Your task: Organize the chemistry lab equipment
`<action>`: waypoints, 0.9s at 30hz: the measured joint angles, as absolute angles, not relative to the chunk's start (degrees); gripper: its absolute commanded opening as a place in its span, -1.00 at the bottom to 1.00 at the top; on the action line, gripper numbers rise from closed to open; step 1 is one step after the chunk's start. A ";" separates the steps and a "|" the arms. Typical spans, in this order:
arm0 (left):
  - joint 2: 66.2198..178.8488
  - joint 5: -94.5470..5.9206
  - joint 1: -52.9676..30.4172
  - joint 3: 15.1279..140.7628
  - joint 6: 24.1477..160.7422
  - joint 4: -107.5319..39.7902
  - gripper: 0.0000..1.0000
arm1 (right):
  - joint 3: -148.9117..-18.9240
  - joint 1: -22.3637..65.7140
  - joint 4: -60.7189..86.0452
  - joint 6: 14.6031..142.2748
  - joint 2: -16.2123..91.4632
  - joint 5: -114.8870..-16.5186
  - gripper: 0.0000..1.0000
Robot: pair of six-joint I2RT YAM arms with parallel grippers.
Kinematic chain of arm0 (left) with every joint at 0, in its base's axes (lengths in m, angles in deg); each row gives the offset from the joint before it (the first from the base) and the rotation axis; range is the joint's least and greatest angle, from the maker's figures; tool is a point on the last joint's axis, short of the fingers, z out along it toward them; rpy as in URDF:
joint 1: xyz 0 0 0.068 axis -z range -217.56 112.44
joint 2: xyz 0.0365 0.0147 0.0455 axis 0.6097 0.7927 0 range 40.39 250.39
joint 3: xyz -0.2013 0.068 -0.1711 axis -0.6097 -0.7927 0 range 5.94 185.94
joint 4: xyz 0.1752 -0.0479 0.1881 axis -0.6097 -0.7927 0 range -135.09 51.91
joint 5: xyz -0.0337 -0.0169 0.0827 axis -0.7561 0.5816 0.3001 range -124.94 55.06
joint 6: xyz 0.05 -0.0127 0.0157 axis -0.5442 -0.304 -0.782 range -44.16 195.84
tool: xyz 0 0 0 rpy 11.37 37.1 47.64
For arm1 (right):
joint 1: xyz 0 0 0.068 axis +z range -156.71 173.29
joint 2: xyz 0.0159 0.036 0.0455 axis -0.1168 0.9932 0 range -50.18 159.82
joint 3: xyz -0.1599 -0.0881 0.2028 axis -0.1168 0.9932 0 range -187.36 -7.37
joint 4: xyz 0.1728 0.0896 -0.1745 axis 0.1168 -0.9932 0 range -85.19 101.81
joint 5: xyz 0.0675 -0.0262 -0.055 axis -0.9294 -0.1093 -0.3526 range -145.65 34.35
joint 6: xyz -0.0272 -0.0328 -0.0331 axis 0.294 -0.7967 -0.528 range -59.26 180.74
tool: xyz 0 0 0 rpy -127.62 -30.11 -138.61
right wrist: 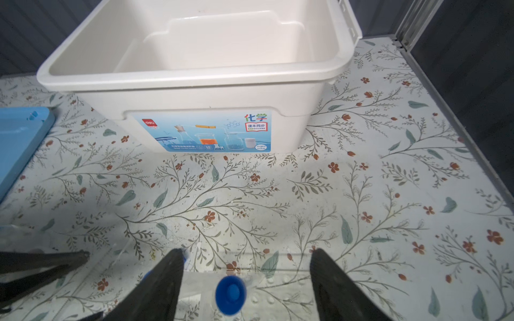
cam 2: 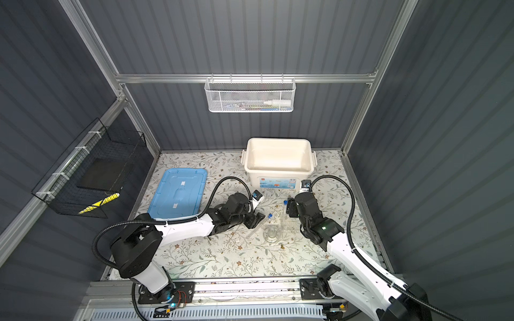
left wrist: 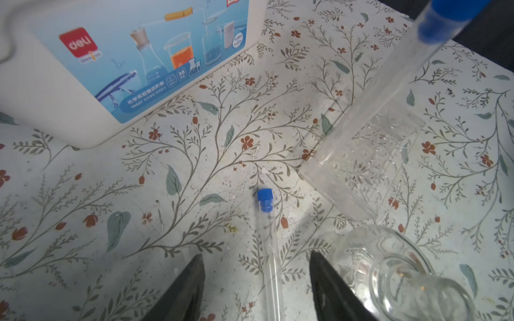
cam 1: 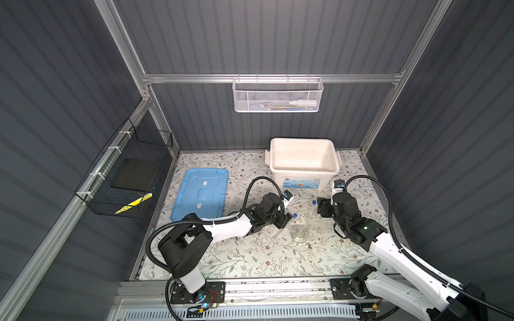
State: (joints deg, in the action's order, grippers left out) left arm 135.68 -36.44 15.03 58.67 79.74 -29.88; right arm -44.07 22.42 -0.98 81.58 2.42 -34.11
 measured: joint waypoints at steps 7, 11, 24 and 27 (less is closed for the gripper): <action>136.18 -36.50 15.67 58.46 80.02 -32.81 0.18 | -43.75 19.42 0.24 82.02 0.85 -36.30 0.82; 136.79 -36.50 15.97 57.82 80.18 -34.47 0.16 | -42.76 17.78 0.76 82.54 -0.48 -37.30 0.85; 140.53 -36.40 16.87 57.87 81.03 -38.19 0.13 | -40.55 14.99 1.92 84.47 -2.34 -39.60 0.91; 141.36 -36.00 17.48 58.43 81.03 -39.22 0.12 | -40.29 14.64 2.01 84.92 -2.34 -39.81 0.92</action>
